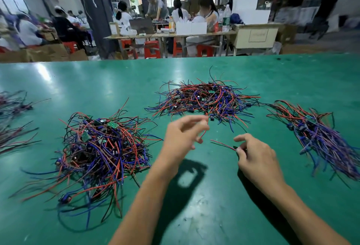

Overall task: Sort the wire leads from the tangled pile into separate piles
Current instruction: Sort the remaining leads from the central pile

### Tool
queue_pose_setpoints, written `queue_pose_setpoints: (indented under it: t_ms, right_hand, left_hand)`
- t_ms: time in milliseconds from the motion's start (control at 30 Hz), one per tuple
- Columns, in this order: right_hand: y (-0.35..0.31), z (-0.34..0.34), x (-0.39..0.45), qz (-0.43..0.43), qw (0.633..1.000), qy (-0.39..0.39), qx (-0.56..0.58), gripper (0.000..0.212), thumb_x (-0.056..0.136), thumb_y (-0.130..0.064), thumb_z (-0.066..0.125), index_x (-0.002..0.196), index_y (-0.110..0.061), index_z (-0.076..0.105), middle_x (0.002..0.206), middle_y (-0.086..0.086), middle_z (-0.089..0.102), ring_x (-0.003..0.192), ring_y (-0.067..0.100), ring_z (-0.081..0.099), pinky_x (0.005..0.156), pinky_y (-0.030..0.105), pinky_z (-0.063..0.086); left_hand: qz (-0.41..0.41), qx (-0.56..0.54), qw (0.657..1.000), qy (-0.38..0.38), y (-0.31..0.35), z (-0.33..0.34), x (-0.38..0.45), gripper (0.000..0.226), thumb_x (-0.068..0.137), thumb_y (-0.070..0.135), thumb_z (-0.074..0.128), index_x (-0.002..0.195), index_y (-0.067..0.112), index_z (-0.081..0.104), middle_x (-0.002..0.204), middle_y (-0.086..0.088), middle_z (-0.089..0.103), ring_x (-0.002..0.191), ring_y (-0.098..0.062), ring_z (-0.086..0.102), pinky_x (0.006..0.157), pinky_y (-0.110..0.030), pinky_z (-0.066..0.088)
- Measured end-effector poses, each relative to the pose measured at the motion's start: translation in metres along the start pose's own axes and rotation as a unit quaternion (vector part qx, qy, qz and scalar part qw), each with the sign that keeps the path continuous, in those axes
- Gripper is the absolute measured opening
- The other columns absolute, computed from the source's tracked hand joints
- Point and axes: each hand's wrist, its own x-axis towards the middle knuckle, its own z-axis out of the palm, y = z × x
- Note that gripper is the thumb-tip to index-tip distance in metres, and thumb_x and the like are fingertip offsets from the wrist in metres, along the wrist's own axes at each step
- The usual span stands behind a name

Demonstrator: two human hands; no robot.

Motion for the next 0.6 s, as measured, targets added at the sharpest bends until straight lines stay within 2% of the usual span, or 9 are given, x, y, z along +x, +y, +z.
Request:
queue_pose_setpoints:
  t_ms: [33,100,133,200,267,400,467,533,600]
  right_hand:
    - [0.001,0.001,0.0,0.003,1.0,-0.012,-0.002,0.03,0.092,-0.011,0.061,0.118,-0.024,0.058,0.094,-0.003,0.068,0.101,0.03,0.061,0.08,0.038,0.042]
    - [0.001,0.001,0.0,-0.003,0.999,-0.031,0.022,0.031,0.091,-0.006,0.06,0.115,-0.025,0.053,0.089,-0.007,0.063,0.098,0.028,0.056,0.074,0.038,0.039]
    - [0.001,0.0,-0.002,-0.016,0.999,-0.029,0.032,0.033,0.09,-0.004,0.06,0.113,-0.025,0.052,0.088,-0.008,0.06,0.096,0.026,0.054,0.072,0.037,0.036]
    - [-0.001,-0.002,-0.003,-0.061,0.998,-0.008,0.034,0.038,0.086,0.002,0.061,0.111,-0.025,0.052,0.086,-0.009,0.057,0.09,0.023,0.05,0.07,0.035,0.033]
    - [-0.006,-0.004,-0.004,-0.113,0.993,0.019,0.015,0.047,0.075,0.011,0.061,0.108,-0.022,0.055,0.083,-0.01,0.054,0.084,0.02,0.046,0.07,0.036,0.034]
    - [-0.013,-0.005,-0.007,-0.181,0.982,0.049,-0.012,0.059,0.056,0.016,0.061,0.103,-0.019,0.059,0.084,-0.006,0.053,0.083,0.024,0.051,0.069,0.041,0.044]
    - [-0.014,-0.004,-0.007,-0.191,0.979,0.066,-0.013,0.049,0.065,0.012,0.065,0.102,-0.02,0.061,0.088,-0.005,0.057,0.085,0.025,0.053,0.07,0.042,0.045]
    - [-0.012,-0.003,-0.006,-0.196,0.976,0.088,-0.012,0.027,0.084,-0.004,0.07,0.103,-0.022,0.064,0.095,-0.006,0.061,0.091,0.023,0.054,0.075,0.039,0.042]
    - [-0.01,-0.003,-0.003,-0.19,0.976,0.106,0.007,0.012,0.092,-0.02,0.07,0.103,-0.025,0.066,0.098,-0.01,0.064,0.094,0.019,0.055,0.079,0.036,0.039]
  left_hand:
    - [0.055,0.124,0.991,0.008,-0.009,0.008,-0.001,0.014,0.093,0.023,0.068,0.104,0.025,0.076,0.098,0.007,0.074,0.071,-0.001,0.059,0.07,-0.025,0.047]
    - [0.16,0.355,0.921,-0.012,-0.021,0.017,-0.005,0.024,0.096,0.032,0.064,0.119,0.028,0.072,0.114,0.009,0.068,0.097,-0.005,0.056,0.089,-0.029,0.043]
    - [0.197,0.417,0.886,-0.037,-0.024,0.02,-0.008,0.03,0.097,0.038,0.061,0.125,0.03,0.068,0.119,0.009,0.065,0.107,-0.009,0.052,0.093,-0.031,0.039]
    - [0.21,0.461,0.858,-0.084,-0.024,0.025,-0.011,0.033,0.098,0.042,0.058,0.128,0.03,0.066,0.118,0.007,0.066,0.112,-0.015,0.052,0.092,-0.033,0.037]
    - [0.186,0.464,0.86,-0.101,-0.023,0.028,-0.012,0.027,0.099,0.037,0.057,0.121,0.029,0.07,0.108,0.002,0.071,0.105,-0.02,0.057,0.086,-0.036,0.042]
    - [0.189,0.449,0.87,-0.068,-0.023,0.025,-0.013,0.02,0.1,0.033,0.055,0.108,0.029,0.073,0.096,0.004,0.073,0.094,-0.019,0.062,0.078,-0.035,0.046]
    - [0.209,0.43,0.877,-0.046,-0.023,0.022,-0.012,0.018,0.099,0.035,0.058,0.105,0.029,0.074,0.094,0.007,0.07,0.09,-0.015,0.06,0.073,-0.03,0.044]
    - [0.213,0.393,0.894,-0.022,-0.022,0.021,-0.01,0.015,0.097,0.032,0.063,0.102,0.028,0.076,0.093,0.008,0.065,0.088,-0.012,0.058,0.073,-0.028,0.044]
    - [0.21,0.351,0.912,0.02,-0.022,0.019,-0.007,0.013,0.094,0.03,0.068,0.1,0.025,0.079,0.092,0.006,0.061,0.083,-0.01,0.054,0.076,-0.03,0.047]
